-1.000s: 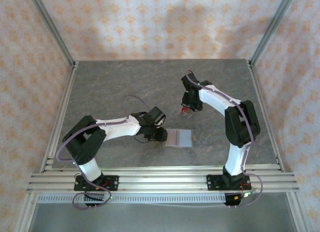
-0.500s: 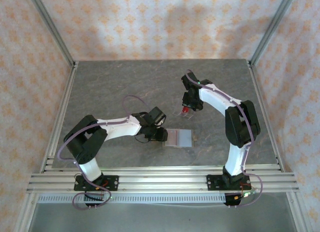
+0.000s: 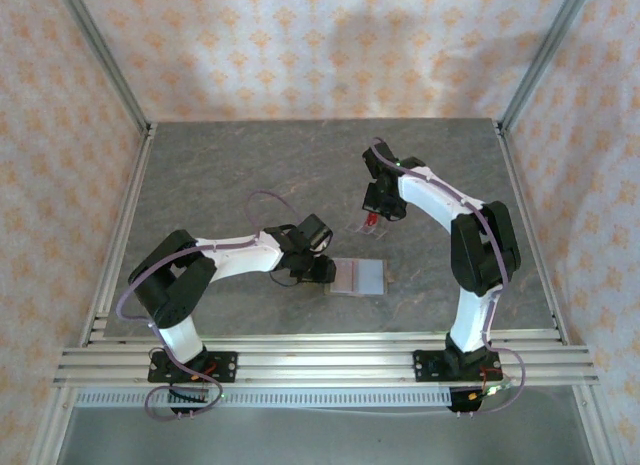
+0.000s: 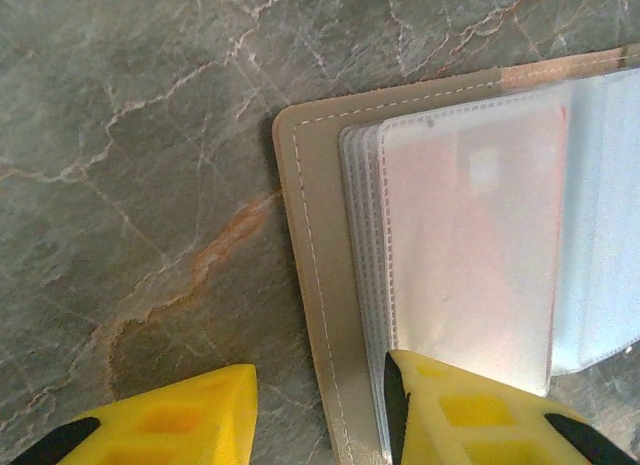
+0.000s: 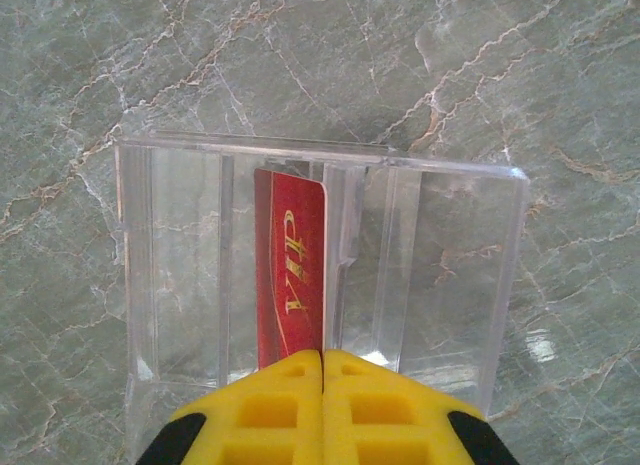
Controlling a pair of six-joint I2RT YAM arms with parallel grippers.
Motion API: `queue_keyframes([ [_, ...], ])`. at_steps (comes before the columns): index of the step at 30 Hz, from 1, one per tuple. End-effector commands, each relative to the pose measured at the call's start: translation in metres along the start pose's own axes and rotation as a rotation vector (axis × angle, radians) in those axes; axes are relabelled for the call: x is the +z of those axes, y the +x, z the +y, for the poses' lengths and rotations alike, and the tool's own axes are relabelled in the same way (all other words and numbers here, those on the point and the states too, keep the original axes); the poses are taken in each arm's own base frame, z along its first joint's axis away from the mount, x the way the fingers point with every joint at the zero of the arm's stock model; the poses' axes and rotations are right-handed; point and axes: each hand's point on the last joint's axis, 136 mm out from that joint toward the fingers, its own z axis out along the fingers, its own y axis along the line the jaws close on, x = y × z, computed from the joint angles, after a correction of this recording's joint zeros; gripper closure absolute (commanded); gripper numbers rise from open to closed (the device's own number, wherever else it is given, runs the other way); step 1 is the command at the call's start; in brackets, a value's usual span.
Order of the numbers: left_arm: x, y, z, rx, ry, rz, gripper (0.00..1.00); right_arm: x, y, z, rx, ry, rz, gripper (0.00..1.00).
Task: Put the credit cards into the card holder
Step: Pick up the credit card from the storage box.
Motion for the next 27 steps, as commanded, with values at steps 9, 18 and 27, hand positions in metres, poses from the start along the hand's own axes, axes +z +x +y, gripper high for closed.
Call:
queue_keyframes([
  [9, 0.001, 0.003, 0.006, -0.016, -0.011, 0.01, 0.61, -0.035, -0.012, -0.001, -0.03, -0.017, -0.066, 1.0],
  [18, -0.014, -0.004, 0.005, -0.012, -0.022, -0.019, 0.61, -0.059, -0.007, 0.006, -0.072, -0.105, -0.108, 1.0],
  [27, -0.032, -0.013, -0.004, 0.002, -0.007, -0.037, 0.51, -0.078, 0.028, 0.015, -0.128, -0.28, -0.141, 1.0],
])
